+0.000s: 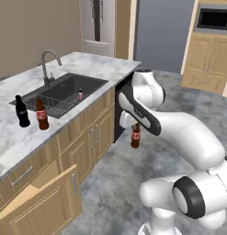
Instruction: Place the large bottle from the dining counter next to the other large bottle outside the sink, and place the small bottle from the dining counter next to the other small bottle inside the sink.
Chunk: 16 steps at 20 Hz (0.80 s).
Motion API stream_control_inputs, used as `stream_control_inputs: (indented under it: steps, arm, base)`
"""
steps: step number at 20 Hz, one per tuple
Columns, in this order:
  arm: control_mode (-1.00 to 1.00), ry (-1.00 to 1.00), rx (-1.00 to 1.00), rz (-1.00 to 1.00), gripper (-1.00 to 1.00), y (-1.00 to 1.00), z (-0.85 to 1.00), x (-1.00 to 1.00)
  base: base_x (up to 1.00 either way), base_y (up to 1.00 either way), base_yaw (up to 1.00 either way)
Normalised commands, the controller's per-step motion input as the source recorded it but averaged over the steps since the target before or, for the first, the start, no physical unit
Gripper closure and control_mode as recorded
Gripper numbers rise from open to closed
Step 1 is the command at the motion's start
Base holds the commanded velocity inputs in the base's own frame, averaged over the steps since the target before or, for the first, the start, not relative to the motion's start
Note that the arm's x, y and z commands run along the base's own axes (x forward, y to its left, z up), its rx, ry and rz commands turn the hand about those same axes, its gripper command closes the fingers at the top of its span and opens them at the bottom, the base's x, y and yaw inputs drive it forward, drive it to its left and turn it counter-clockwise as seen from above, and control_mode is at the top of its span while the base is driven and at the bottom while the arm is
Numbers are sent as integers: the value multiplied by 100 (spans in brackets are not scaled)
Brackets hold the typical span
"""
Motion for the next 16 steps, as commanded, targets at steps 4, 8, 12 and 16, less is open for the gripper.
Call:
stream_control_inputs:
  steps: [4,8,12,16]
  arm:
    - [100,0,0,0,100,0,0,0]
    - [100,0,0,0,100,0,0,0]
    - [100,0,0,0,100,0,0,0]
    - [100,0,0,0,100,0,0,0]
  base:
    - [26,-100,52]
    - [29,-100,54]
    - [23,-100,52]
    - [25,-100,48]
